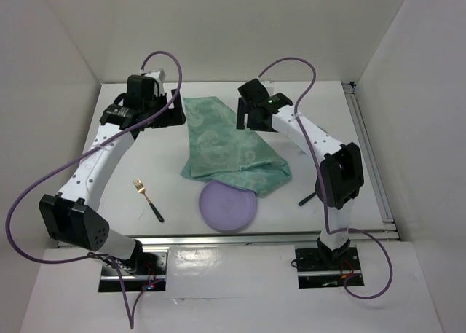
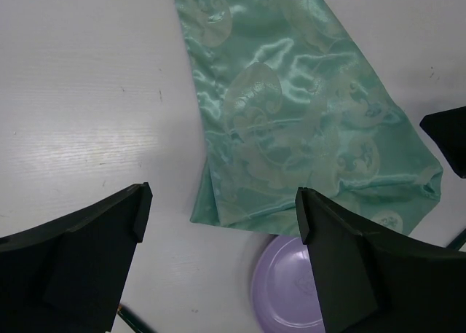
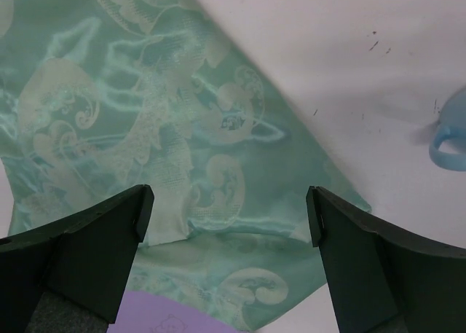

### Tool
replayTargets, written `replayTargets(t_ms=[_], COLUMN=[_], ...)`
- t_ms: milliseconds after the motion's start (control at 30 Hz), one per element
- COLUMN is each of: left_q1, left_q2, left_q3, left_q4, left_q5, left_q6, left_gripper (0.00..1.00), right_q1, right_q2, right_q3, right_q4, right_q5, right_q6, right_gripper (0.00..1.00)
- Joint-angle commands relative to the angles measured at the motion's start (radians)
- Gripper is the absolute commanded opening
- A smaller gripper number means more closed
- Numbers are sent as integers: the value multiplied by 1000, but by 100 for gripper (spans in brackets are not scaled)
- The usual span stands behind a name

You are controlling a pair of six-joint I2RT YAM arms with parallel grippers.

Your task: Set the dinner table for one person

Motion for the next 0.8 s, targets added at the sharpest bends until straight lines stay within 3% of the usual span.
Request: replayTargets(t_ms=[0,233,467,633,767], left_q1=[0,0,-109,-150,-161], left_q2=[4,15,-17,-27,-4], left_q3=[12,-48,-232,-326,-358], left_q4=[18,-19,-31,-31,-2], left_q5=[23,56,-16,-38,26], left_q6=[8,-56,-223,-338,-403], left_gripper=[100,99,95,84,75], right_q1=[10,19,19,19,19], right_q2=[-8,-71,-178,-201,-237], right_q3=[5,-55,-191,-224,-277], right_q4=[7,90,201,180,213], right_q5=[-1,-75,-98,-86,-96], right_q6=[3,-19,-39,-39,-39], right_gripper=[100,100,100,100,100])
